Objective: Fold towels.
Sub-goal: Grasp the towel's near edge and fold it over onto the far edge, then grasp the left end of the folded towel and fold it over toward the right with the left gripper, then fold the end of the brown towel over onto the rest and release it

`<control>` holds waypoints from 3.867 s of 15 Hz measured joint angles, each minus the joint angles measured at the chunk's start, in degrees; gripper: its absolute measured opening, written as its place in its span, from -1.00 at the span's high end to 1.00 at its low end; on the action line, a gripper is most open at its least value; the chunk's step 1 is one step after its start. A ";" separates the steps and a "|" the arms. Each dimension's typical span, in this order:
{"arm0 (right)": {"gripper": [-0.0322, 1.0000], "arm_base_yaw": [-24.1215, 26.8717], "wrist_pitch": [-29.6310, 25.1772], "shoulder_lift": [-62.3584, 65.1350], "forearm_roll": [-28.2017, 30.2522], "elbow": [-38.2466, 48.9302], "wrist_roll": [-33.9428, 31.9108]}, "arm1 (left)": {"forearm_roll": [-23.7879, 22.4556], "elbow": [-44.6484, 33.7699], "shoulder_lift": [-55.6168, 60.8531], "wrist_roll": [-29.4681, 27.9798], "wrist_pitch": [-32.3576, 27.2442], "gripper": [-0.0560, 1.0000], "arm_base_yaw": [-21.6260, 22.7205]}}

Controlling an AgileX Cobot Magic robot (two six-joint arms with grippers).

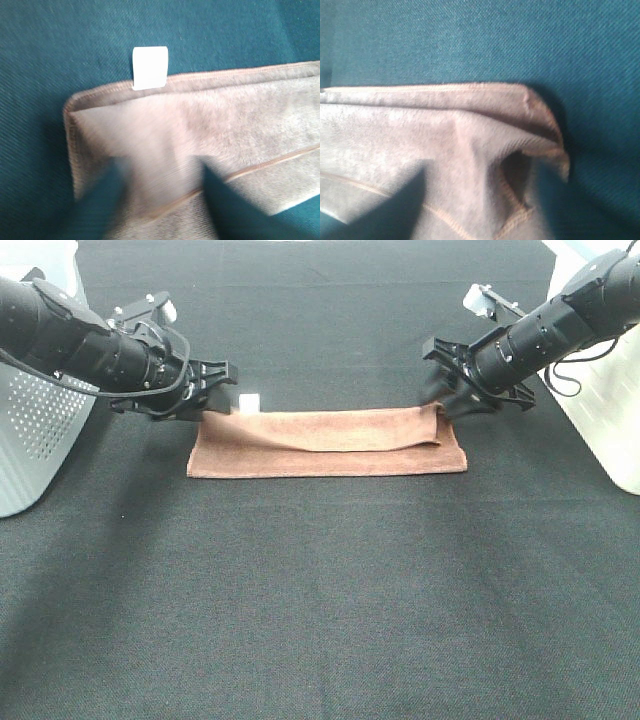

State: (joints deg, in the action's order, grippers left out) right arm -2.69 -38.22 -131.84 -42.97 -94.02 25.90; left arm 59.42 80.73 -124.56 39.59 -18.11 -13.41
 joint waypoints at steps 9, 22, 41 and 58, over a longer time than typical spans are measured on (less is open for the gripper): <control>-0.60 0.00 -10.77 4.18 14.44 -0.11 -11.46 | -18.16 0.06 -0.52 -24.29 -5.16 -0.60 2.75; -0.60 0.00 -10.54 4.18 14.50 -0.11 -11.57 | -21.94 13.29 -10.08 -31.23 -17.48 0.84 1.43; -0.60 0.00 -10.71 4.18 14.50 -0.11 -11.57 | -23.84 30.94 -9.05 -45.21 -28.71 0.84 -10.71; -0.60 -0.97 -15.87 4.18 -5.73 -0.11 -0.86 | -13.58 30.94 -6.42 -26.81 -16.50 -0.22 -4.70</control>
State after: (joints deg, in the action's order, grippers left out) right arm -3.67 -54.09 -127.65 -48.70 -94.14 25.04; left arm 45.84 111.67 -130.98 12.78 -34.61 -18.11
